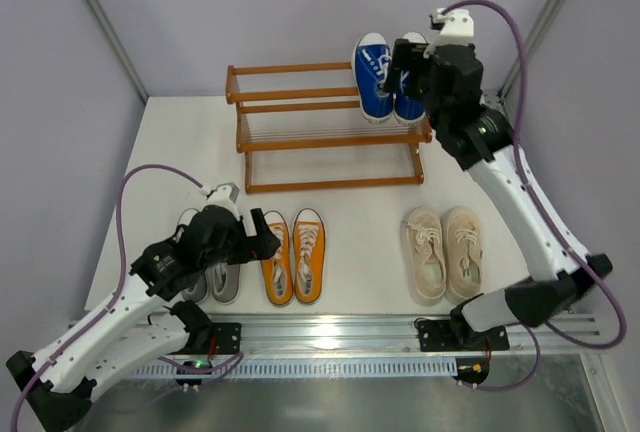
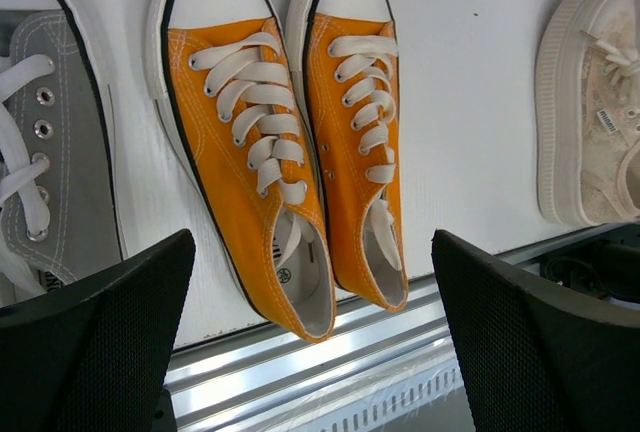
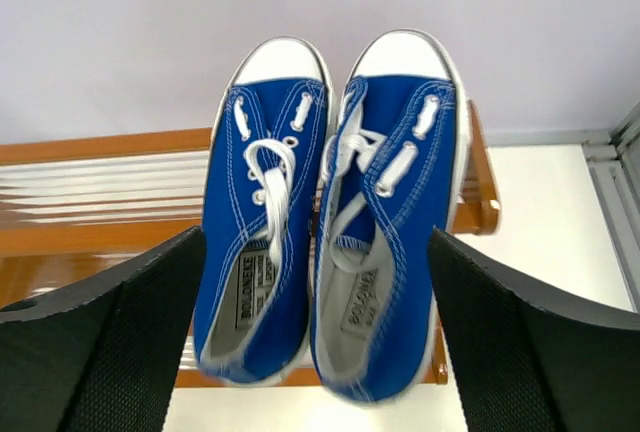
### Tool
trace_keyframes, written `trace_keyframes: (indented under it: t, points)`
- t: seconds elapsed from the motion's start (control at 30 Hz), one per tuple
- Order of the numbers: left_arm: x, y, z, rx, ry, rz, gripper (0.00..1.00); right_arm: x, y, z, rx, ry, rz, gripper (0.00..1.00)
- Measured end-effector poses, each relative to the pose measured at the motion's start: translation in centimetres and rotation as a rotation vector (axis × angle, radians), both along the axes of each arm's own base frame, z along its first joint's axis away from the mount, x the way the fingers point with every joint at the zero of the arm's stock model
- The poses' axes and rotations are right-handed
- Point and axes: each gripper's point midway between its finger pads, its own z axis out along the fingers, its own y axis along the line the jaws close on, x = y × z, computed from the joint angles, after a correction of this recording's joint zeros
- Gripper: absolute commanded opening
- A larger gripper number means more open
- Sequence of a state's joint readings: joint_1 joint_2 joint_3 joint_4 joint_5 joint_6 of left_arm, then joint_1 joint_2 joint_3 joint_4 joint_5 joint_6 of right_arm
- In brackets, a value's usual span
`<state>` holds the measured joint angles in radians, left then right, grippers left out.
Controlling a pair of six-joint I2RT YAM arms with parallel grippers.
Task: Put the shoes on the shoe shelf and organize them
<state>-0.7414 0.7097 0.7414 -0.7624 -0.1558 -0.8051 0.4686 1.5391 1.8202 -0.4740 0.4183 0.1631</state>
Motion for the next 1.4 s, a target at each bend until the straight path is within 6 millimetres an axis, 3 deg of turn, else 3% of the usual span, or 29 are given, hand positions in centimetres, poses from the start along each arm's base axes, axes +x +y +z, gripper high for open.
trace_keyframes:
  t: [0.23, 0.3, 0.4, 0.53, 0.67, 0.8, 0.9, 1.07, 1.1, 1.13, 1.2, 1.23, 1.4]
  points:
    - [0.4, -1.8, 0.7, -0.048, -0.018, -0.064, 1.0, -12.8, -4.8, 8.6, 0.148, -0.3, 0.039, 0.99]
    - [0.7, -2.6, -0.4, -0.029, 0.023, -0.082, 1.0, -16.3, -6.4, 9.2, 0.199, -0.363, 0.039, 1.0]
    - [0.9, -3.7, -3.5, 0.046, 0.119, -0.102, 1.0, -20.0, -8.5, 6.6, 0.258, -0.372, 0.027, 1.0]
    - [0.2, -4.5, -7.0, 0.156, 0.203, -0.134, 1.0, -20.5, -7.9, -0.3, 0.262, -0.242, 0.038, 1.0]
    - [0.1, -5.3, -8.8, 0.209, 0.226, -0.139, 1.0, -20.0, -6.5, -8.8, 0.192, -0.034, 0.042, 1.0]
    - [0.3, -6.0, -10.0, 0.234, 0.232, -0.126, 1.0, -20.3, -6.1, -13.8, 0.158, 0.088, 0.04, 1.0]
    - [0.3, -6.3, -11.0, 0.267, 0.233, -0.117, 0.92, -20.7, -6.1, -15.3, 0.161, 0.12, 0.041, 1.0]
    - [0.6, -6.2, -12.3, 0.344, 0.222, -0.097, 0.62, -21.1, -6.1, -15.3, 0.186, 0.116, 0.051, 1.0]
    - [0.7, -6.2, -12.4, 0.353, 0.22, -0.091, 0.54, -21.1, -6.0, -15.4, 0.189, 0.119, 0.053, 1.0]
    - [0.8, -6.2, -12.4, 0.359, 0.217, -0.084, 0.34, -21.1, -6.0, -15.6, 0.19, 0.122, 0.055, 1.0]
    - [0.9, -5.7, -12.4, 0.384, 0.213, -0.067, 0.06, -21.2, -5.9, -16.1, 0.19, 0.131, 0.058, 1.0]
    - [0.9, -5.5, -12.4, 0.392, 0.214, -0.058, 0.0, -21.3, -5.9, -16.3, 0.189, 0.136, 0.06, 0.99]
    - [0.8, -5.5, -12.1, 0.392, 0.207, -0.054, 0.0, -21.5, -5.8, -16.8, 0.19, 0.141, 0.069, 0.99]
